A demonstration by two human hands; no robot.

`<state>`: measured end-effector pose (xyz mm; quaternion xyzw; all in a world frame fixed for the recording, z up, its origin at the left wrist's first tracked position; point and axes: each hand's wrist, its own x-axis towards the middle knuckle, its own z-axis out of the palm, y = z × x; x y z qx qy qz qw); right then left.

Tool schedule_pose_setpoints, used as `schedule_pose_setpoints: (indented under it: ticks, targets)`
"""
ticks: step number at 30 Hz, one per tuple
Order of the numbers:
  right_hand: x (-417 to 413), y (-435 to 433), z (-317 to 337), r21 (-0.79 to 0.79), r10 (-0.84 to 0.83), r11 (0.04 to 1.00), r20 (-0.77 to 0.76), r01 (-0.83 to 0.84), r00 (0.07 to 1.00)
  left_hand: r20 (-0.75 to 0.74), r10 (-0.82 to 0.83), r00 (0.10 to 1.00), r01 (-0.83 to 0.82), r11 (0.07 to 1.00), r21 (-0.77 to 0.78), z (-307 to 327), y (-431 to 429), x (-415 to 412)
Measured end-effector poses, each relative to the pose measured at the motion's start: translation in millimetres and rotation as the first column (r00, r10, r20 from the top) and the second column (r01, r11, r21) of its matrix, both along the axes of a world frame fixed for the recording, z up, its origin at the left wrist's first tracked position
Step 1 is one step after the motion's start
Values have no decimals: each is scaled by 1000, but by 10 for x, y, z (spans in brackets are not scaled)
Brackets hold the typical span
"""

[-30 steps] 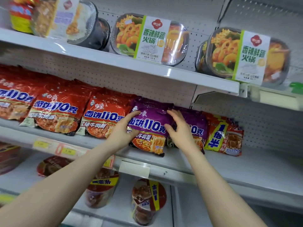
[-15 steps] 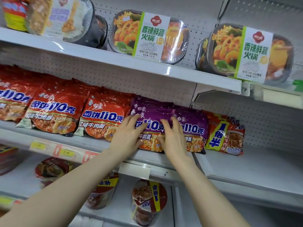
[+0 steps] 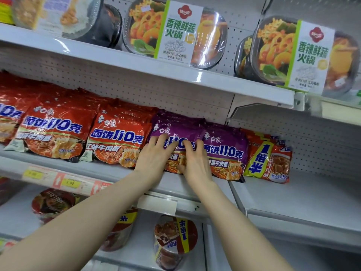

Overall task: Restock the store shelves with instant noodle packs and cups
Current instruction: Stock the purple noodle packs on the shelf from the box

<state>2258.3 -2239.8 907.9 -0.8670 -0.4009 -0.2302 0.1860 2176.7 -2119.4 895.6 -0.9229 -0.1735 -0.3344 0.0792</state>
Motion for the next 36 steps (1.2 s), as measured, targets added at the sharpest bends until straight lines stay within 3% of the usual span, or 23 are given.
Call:
schedule_pose_setpoints:
  ticks: [13, 21, 30, 36]
  targets:
    - [90, 99, -45, 36, -31, 999, 0, 31, 1000, 53, -20, 998, 23, 999, -49, -61, 88, 90]
    - [-121, -63, -122, 61, -102, 993, 28, 100, 994, 175, -162, 971, 201, 952, -232, -77, 63, -130]
    - [-517, -419, -260, 193, -184, 967, 76, 166, 980, 352, -338, 873, 444, 849, -286, -153, -155, -408]
    - [-737, -786, -403, 228, -245, 949, 92, 219, 965, 358, -455, 816, 561, 772, -299, -250, -441, -565]
